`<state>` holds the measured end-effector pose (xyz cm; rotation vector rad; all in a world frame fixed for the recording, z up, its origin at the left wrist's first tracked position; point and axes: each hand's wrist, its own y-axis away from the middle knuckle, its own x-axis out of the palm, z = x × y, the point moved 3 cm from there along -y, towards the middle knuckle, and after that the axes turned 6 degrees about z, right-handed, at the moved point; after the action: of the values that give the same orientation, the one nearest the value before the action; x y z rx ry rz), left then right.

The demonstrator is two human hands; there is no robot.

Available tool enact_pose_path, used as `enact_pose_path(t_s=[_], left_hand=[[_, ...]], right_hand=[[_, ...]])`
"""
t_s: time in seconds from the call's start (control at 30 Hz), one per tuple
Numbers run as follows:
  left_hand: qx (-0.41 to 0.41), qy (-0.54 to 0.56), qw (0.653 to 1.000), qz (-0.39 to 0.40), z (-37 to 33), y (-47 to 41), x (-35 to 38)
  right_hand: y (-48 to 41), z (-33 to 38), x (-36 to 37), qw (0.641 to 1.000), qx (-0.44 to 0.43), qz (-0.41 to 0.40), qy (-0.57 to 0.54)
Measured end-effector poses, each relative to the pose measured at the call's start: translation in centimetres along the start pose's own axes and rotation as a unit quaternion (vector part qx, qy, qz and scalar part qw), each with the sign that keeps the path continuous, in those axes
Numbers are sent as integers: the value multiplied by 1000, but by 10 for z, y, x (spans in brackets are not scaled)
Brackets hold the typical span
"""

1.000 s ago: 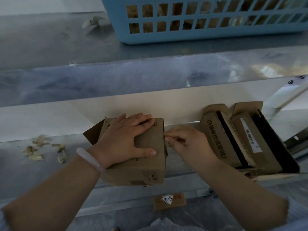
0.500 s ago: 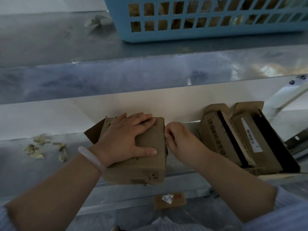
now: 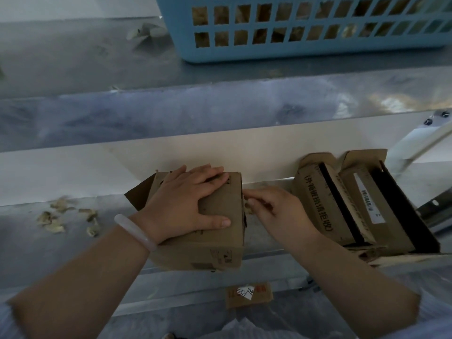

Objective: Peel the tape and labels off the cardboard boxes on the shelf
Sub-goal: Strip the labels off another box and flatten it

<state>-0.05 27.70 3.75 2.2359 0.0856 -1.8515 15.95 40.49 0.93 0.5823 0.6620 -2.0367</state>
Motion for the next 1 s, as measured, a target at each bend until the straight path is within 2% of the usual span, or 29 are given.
enact_pose_path(t_s=[0.17,0.3,0.4,0.5,0.63,0.8,1.0], left_hand=[[-4,-4,1000,-6,-2,2,-1],[-2,-4,1000,-2,-2,2,-1],[-1,-3,1000,-2,-3,2,-1],[-3,-10,1000,-1,-4,3,-1],[-2,-10,1000,0,-5,3,-1],[-5,-17,1000,1,-4,2,1],[-2,-11,1000,1,-4,4,0]], right_hand=[[16,3,12,998,-15,-56,3],[5,1,6,999,18,-40,17],[-3,4,3,993,-40,-50,95],[-6,4,3,988,-85,-48,120],[-7,5,8,981,-104,-38,160],[-9,4,13,982,-100,-7,157],[-7,-5,11,991,-90,30,96]])
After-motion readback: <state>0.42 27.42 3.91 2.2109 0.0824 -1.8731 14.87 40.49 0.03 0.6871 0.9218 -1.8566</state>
